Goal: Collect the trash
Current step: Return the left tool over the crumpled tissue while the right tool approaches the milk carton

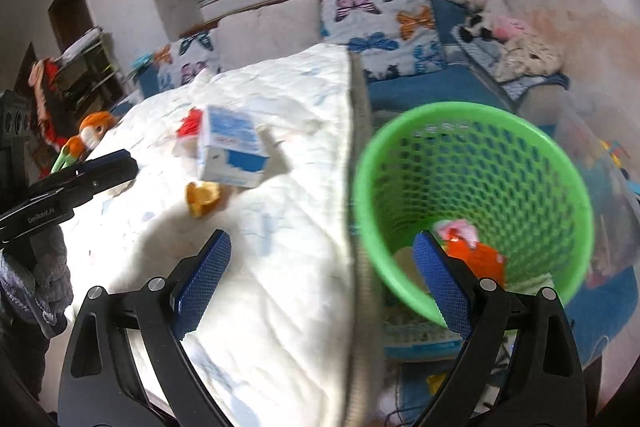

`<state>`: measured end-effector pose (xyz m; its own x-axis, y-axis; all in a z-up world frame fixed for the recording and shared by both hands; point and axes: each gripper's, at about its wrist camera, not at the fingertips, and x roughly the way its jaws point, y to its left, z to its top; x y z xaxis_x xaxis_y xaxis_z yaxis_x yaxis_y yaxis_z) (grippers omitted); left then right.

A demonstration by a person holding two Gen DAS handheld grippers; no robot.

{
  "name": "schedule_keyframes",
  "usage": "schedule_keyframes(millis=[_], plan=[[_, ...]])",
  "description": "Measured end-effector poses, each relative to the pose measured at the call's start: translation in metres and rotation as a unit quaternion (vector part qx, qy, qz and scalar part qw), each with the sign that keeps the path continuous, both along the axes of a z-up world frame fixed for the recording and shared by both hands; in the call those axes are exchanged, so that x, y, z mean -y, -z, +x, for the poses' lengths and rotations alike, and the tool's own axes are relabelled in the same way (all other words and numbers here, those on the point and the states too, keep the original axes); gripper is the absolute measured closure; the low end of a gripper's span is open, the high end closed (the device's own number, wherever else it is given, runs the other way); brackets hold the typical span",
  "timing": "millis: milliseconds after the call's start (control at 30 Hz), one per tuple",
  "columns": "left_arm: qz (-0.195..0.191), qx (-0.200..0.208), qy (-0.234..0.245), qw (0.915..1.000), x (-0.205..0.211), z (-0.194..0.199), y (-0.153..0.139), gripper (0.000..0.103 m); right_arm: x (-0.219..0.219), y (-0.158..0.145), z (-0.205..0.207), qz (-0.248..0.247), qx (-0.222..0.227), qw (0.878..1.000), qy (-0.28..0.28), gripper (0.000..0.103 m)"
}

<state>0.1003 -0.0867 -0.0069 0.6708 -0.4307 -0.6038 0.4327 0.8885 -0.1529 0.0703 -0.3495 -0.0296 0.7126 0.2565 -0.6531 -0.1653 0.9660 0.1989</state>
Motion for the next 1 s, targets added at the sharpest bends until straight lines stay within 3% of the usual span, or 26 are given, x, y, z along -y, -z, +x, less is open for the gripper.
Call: schedule_keyframes(millis=[433,700,1000], plan=[[-0.005,-0.015,-0.102,0.9946,-0.098,-0.008,0.016,0.048,-0.052,-0.016,0.072,0.061,-0.027,0.994,-0.088,0.011],[-0.009,-0.018,-0.135,0.9907,-0.129,0.0,0.017,0.044,-0.063,-0.021,0.124,0.098,-0.058,0.984,-0.134,0.013],[-0.008,-0.028,-0.162,0.9864,-0.156,0.017,0.024,0.04,-0.082,-0.002,0.166,0.088,-0.092,0.98,-0.153,0.018]])
